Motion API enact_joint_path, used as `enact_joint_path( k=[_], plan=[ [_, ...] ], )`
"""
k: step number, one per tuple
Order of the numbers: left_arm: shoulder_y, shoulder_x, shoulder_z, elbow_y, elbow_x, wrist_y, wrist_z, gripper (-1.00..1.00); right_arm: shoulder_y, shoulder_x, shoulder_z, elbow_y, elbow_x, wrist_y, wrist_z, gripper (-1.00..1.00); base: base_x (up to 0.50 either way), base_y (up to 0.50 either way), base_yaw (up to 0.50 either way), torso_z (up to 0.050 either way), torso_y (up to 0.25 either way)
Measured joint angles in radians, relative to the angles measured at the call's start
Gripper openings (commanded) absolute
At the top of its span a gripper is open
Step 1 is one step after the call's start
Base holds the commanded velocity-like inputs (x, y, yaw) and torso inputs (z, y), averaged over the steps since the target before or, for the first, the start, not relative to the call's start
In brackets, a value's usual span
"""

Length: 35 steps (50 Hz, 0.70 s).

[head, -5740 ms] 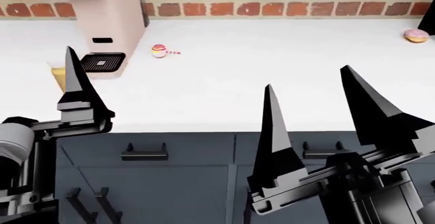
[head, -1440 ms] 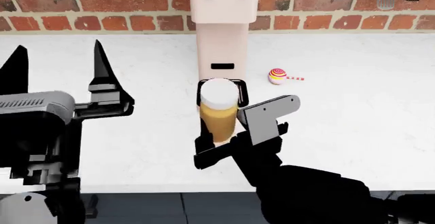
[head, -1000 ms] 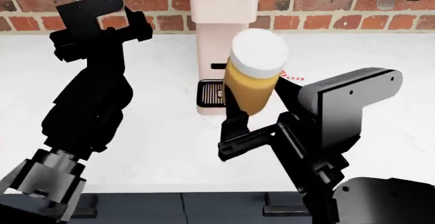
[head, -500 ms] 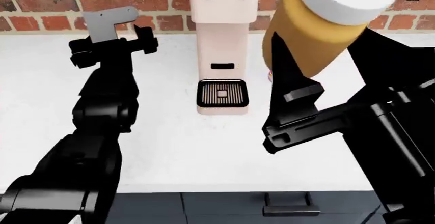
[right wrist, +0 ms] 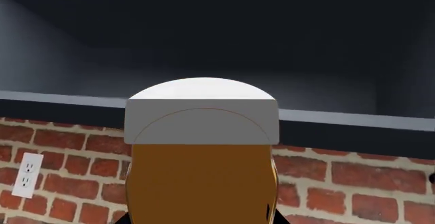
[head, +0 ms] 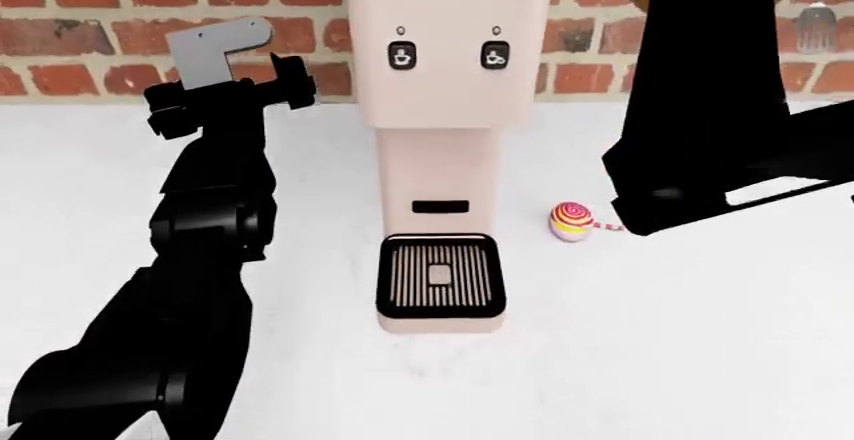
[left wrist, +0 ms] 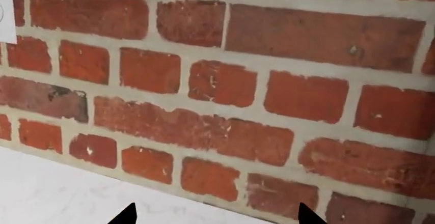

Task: Pick the bar and peanut butter from the counter and place them in the cabinets closest to them.

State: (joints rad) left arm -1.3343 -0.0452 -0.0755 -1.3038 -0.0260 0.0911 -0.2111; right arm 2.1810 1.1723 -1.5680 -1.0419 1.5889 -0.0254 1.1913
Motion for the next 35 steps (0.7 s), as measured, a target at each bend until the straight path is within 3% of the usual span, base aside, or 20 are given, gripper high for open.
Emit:
enact_joint_path(
  k=[29,35],
  plan=[
    [-0.002,0.002,-0.034,-0.005,0.021,0.005,0.010,1.00,0.055,-0.002,0.041,0.000,0.064,0.044,0.007,-1.00,0.50,0.00,0.00,0.000,0.001],
    [-0.002,0.002,-0.035,-0.005,0.022,0.005,0.010,1.00,0.045,-0.008,0.082,-0.003,0.077,0.061,0.015,-1.00,0.00,0.00,0.00,0.000,0.000]
  ],
)
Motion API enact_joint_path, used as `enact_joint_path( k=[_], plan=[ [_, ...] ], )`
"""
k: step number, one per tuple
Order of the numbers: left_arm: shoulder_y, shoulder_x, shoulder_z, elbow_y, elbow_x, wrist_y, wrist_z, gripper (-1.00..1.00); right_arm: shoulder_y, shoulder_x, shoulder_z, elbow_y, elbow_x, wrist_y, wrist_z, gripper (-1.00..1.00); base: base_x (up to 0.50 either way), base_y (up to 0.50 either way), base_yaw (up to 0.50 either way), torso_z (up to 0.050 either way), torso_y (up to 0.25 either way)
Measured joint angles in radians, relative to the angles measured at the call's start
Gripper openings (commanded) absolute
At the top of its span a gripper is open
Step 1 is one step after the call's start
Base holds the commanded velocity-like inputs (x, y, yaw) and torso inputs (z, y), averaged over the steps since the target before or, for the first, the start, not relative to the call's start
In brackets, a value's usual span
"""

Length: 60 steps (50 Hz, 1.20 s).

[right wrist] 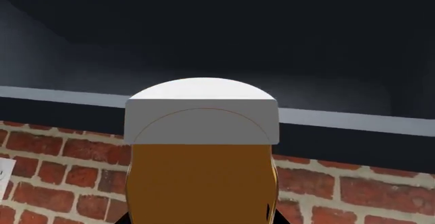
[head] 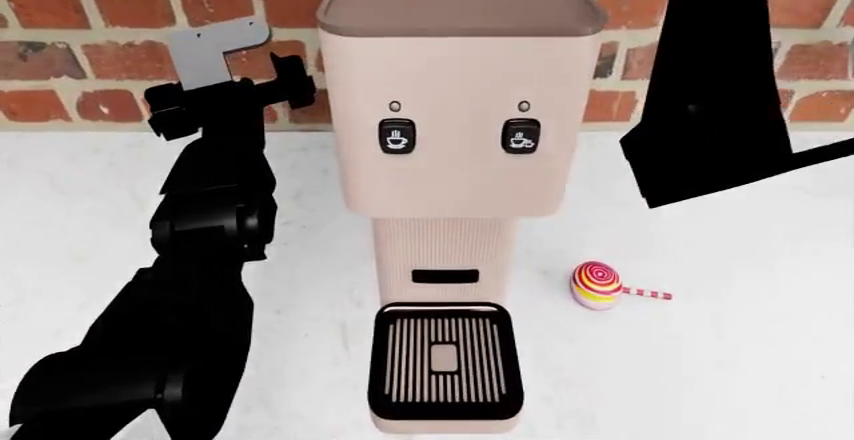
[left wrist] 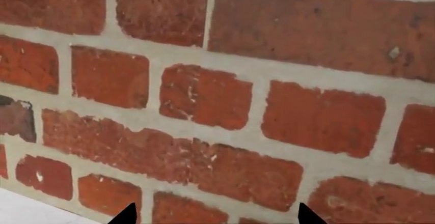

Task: Pick the bar and peanut butter from the counter and place them in the cabinets closest to them.

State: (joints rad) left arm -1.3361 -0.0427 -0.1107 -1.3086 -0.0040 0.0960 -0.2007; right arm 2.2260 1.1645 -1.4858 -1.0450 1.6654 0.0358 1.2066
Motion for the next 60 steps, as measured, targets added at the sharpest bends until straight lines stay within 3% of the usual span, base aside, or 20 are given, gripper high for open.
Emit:
enact_joint_path(
  k=[4,13,21,26,33,44,60],
  plan=[
    [0.000,0.000,0.000,0.000,0.001,0.000,0.001,1.00,-0.056,-0.033,0.134,-0.001,0.053,0.080,0.040,-1.00,0.00,0.00,0.00,0.000,0.000],
    [0.001,0.000,0.003,0.000,0.003,0.001,-0.003,1.00,-0.264,-0.164,0.678,-0.002,0.332,0.401,0.231,-1.00,0.00,0.00,0.00,0.000,0.001],
    [0.001,0.000,0.010,0.000,0.004,0.001,-0.009,1.00,-0.228,-0.155,0.897,-0.002,0.487,0.487,0.305,-1.00,0.00,0.00,0.00,0.000,0.000],
    [0.002,0.000,0.014,0.000,0.004,0.001,-0.012,1.00,-0.133,-0.137,0.904,-0.002,0.535,0.471,0.330,-1.00,0.00,0.00,0.00,0.000,0.000],
    [0.002,0.000,0.020,0.000,0.004,0.002,-0.015,1.00,-0.003,-0.105,0.793,-0.002,0.521,0.391,0.348,-1.00,0.00,0.00,0.00,0.000,0.000],
    [0.003,0.000,0.034,0.000,0.006,0.003,-0.023,1.00,0.083,-0.118,0.694,0.085,0.471,0.372,0.360,-1.00,0.00,0.00,0.00,0.000,0.000],
    [0.004,0.001,0.058,0.000,0.005,0.003,-0.031,1.00,0.115,-0.333,0.733,0.389,0.403,0.608,0.359,-1.00,0.00,0.00,0.00,0.000,0.001]
  ],
)
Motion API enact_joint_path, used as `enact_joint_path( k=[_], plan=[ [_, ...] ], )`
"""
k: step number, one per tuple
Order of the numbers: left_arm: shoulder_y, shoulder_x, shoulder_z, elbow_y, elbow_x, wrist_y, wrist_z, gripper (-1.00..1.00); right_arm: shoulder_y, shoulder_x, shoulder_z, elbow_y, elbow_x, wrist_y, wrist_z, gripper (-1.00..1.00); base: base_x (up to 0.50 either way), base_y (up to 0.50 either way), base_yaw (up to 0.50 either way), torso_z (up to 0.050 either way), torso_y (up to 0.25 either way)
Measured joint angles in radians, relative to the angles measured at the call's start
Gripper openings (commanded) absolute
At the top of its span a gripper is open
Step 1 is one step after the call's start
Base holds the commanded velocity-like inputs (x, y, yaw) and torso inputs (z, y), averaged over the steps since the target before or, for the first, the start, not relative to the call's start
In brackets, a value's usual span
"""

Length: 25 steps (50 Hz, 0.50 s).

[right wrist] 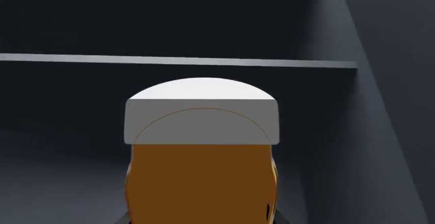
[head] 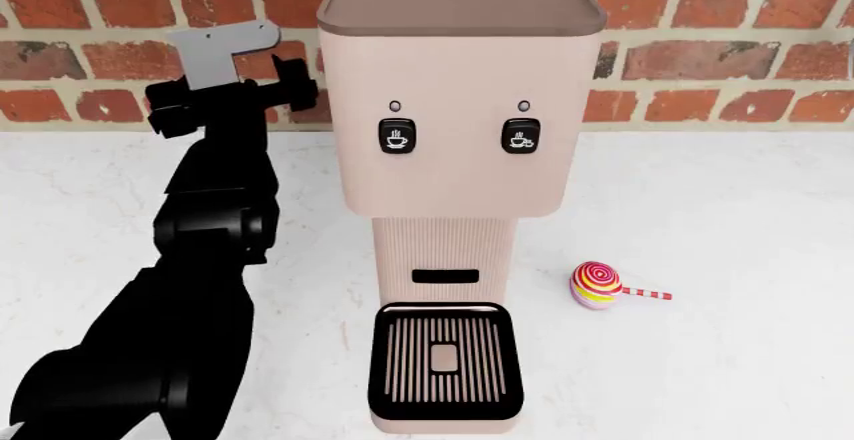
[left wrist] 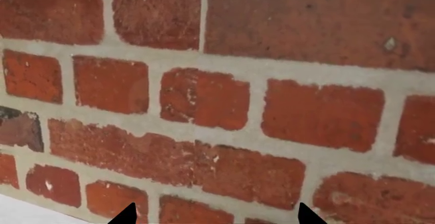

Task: Pick the bar and peanut butter from the counter and place them in the cabinets closest to them.

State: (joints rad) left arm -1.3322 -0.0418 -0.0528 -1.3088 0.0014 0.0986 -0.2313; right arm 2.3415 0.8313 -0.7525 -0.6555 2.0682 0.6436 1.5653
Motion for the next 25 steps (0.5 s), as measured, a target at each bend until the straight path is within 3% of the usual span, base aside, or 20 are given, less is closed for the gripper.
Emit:
enact_joint_path(
  k=[11,25],
  plan=[
    [0.000,0.000,0.013,0.000,-0.001,-0.002,-0.001,1.00,-0.012,-0.148,0.027,0.241,-0.121,0.150,-0.099,-1.00,0.00,0.00,0.00,0.000,0.000],
    [0.000,0.001,0.028,0.000,-0.002,-0.003,-0.003,1.00,-0.055,-0.234,0.021,0.502,-0.271,0.216,-0.243,-1.00,0.00,0.00,0.00,0.001,0.000]
  ],
)
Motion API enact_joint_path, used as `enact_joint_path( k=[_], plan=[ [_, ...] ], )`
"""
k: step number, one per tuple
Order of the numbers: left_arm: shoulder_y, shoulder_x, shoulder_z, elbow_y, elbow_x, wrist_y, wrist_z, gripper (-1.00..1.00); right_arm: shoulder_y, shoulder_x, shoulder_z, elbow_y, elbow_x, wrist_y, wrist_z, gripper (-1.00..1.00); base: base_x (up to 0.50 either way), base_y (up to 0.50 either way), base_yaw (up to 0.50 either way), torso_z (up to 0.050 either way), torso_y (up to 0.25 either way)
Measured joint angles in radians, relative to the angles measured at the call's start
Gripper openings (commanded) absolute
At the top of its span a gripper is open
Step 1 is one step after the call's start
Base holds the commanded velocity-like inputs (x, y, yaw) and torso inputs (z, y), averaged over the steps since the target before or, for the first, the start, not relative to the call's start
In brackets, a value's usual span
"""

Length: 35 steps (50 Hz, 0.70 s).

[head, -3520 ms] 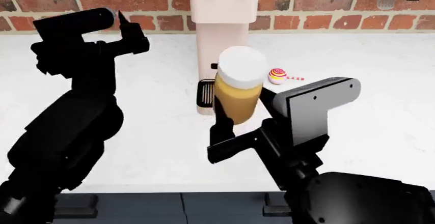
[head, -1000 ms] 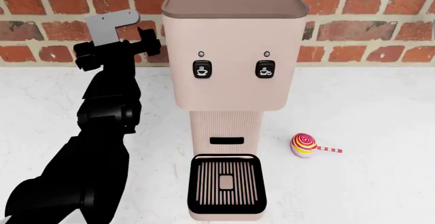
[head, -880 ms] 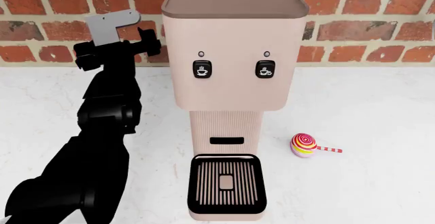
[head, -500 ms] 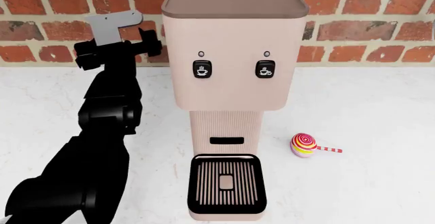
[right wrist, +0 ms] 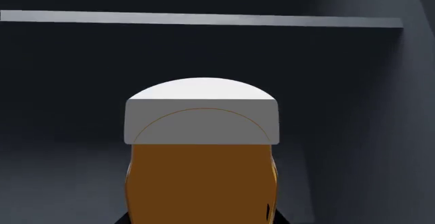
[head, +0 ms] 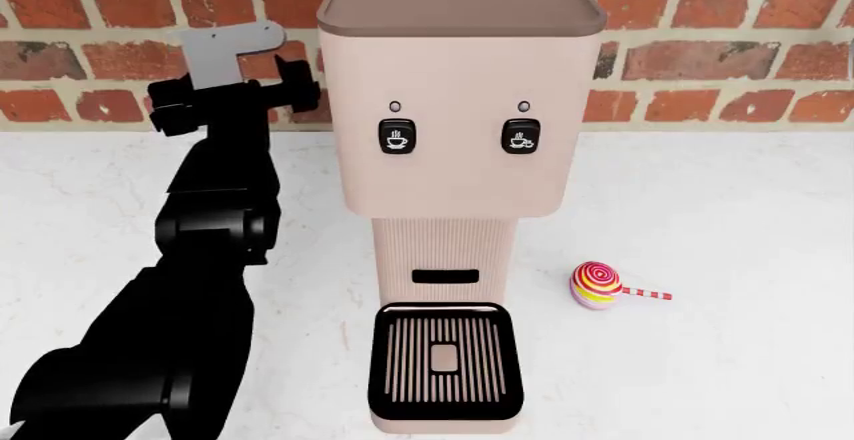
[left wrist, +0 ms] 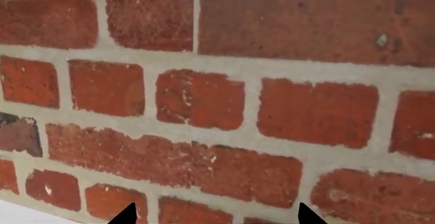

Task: Pick the bar and peanut butter from the counter and place them in the cabinets closest to them.

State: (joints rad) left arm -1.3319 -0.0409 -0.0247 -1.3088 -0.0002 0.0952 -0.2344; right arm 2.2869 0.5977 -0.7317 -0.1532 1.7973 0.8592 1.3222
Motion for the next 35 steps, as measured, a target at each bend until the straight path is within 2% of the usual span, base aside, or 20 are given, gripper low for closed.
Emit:
enact_joint_path(
  k=[19,35],
  plan=[
    [0.001,0.000,0.017,0.000,0.000,0.000,-0.006,1.00,0.027,-0.137,-0.044,0.496,0.013,0.109,-0.050,-1.00,0.00,0.00,0.00,0.000,0.000],
    [0.001,0.000,0.029,0.000,-0.001,0.001,-0.010,1.00,0.024,-0.202,-0.030,0.724,-0.096,0.100,-0.184,-1.00,0.00,0.00,0.00,0.000,0.000]
  ],
)
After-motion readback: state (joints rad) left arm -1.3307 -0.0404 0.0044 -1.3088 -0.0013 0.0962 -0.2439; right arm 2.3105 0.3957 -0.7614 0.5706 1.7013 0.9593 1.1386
